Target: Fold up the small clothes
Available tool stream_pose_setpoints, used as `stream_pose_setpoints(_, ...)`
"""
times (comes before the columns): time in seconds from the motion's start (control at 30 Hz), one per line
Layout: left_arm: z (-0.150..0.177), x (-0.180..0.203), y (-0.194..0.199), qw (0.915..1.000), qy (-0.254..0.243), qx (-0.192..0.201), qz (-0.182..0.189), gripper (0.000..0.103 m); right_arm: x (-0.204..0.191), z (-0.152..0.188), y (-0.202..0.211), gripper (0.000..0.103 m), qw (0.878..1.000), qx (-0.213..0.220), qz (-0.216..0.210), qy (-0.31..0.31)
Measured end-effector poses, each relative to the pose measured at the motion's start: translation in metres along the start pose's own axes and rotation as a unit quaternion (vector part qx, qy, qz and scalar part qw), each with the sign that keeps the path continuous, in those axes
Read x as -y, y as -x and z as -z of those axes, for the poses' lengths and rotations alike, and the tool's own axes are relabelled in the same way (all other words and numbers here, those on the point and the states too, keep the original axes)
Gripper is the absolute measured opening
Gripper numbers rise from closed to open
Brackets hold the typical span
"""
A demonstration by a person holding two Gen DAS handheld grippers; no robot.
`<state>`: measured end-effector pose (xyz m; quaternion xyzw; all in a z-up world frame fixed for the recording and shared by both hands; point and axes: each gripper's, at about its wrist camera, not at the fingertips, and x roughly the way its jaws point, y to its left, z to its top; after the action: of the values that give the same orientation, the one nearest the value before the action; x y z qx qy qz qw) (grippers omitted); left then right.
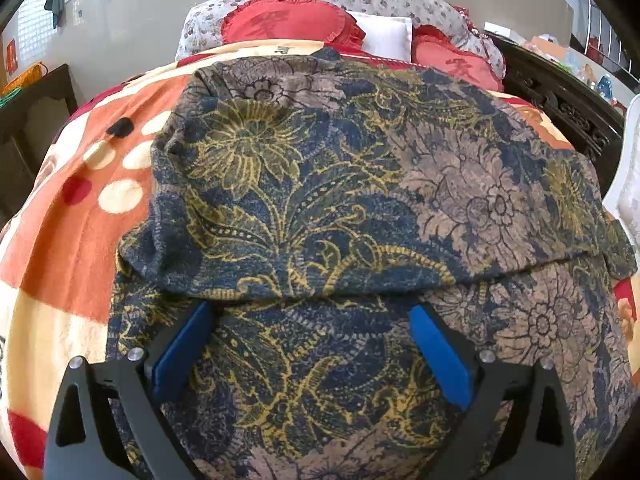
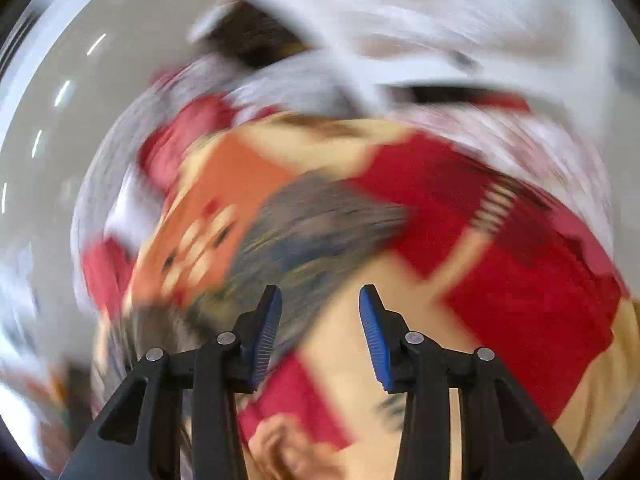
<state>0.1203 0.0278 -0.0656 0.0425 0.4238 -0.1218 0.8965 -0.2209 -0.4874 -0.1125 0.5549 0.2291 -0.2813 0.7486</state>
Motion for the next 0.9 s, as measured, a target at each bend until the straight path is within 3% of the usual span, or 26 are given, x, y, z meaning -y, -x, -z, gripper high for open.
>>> stream_pose_setpoints(0.13,-0.001,0.0,-0.002,1.0,-0.001,-0.001,-0.001,0.101,0.044,-0.012,-0.019,0.058,0.988,-0.01,-0.085,-0.128)
stream_pose_setpoints(0.37,0.0,0.002,-0.002,1.0,-0.004,-0.002,-0.008,0.102,0.04,-0.022,-0.047,0.058,0.984,-0.007,-0.116,-0.134)
stream_pose_setpoints(0.43,-0.001,0.002,-0.003,1.0,-0.003,-0.002,-0.007,0.102,0.042,-0.025,-0.05,0.055,0.983,-0.001,-0.116,-0.141)
stream_pose_setpoints(0.47,0.0,0.002,-0.002,1.0,-0.004,-0.002,-0.007,0.102,0.041,-0.026,-0.052,0.045,0.984,-0.004,-0.114,-0.14)
stream_pose_setpoints(0.5,-0.001,0.001,-0.002,1.0,-0.004,-0.002,-0.007,0.102,0.038,-0.028,-0.052,0.025,0.986,-0.006,-0.109,-0.129)
stream_pose_setpoints(0.6,-0.001,0.001,-0.002,1.0,-0.003,-0.002,-0.006,0.102,0.009,-0.039,-0.038,0.022,0.994,0.012,-0.087,-0.067)
stream_pose_setpoints(0.7,-0.001,0.0,-0.002,1.0,-0.001,-0.001,-0.004,0.102,-0.037,-0.058,-0.002,0.022,0.994,0.052,-0.097,-0.005)
stream_pose_setpoints(0.9,0.0,-0.003,-0.001,1.0,0.006,0.003,0.004,0.102,-0.15,-0.084,0.091,0.022,0.972,0.141,-0.137,0.126)
